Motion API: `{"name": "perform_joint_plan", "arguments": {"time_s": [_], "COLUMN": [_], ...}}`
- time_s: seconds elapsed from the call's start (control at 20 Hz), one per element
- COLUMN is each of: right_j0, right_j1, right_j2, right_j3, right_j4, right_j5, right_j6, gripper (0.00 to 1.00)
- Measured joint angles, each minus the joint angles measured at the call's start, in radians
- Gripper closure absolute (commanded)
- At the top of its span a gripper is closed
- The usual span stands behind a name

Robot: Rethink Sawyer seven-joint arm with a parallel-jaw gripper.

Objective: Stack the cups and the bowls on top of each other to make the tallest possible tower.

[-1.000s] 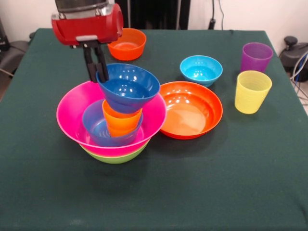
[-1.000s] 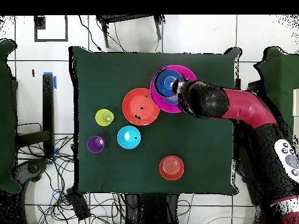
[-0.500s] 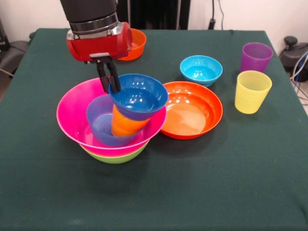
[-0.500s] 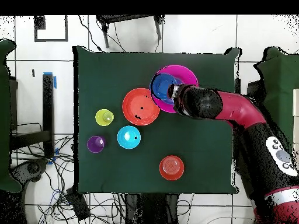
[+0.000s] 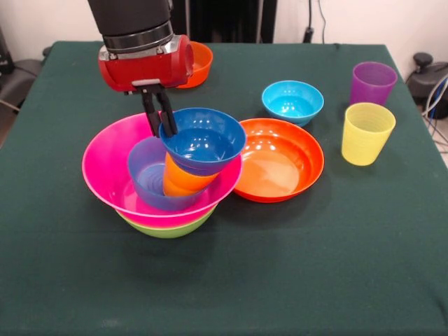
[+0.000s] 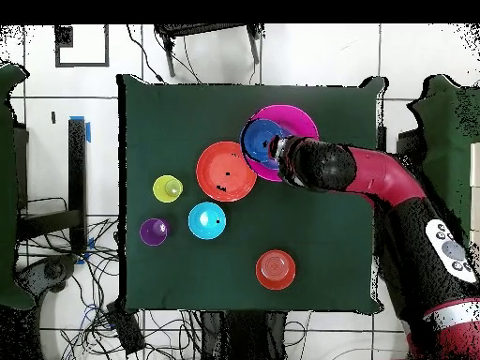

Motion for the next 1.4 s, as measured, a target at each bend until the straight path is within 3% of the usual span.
{"name": "perform_joint_plan", "arguments": {"time_s": [0.55,0.6,1.05,1.4], "right_j0": [-0.019,-0.027,-0.041,-0.041], "right_j1": [-0.004,-0.004,-0.004,-0.007], "right_j2": [0.003,0.006,0.013,0.013], "right_j3": [0.003,0.005,0.005,0.005], "right_j4": [-0.004,-0.005,-0.009,-0.01], "right_j5": [-0.049,-0.095,-0.185,-0.185], "right_j6": [0.0,0.0,0.0,0.0], "gripper": [1.0,0.0,0.0,0.0]}}
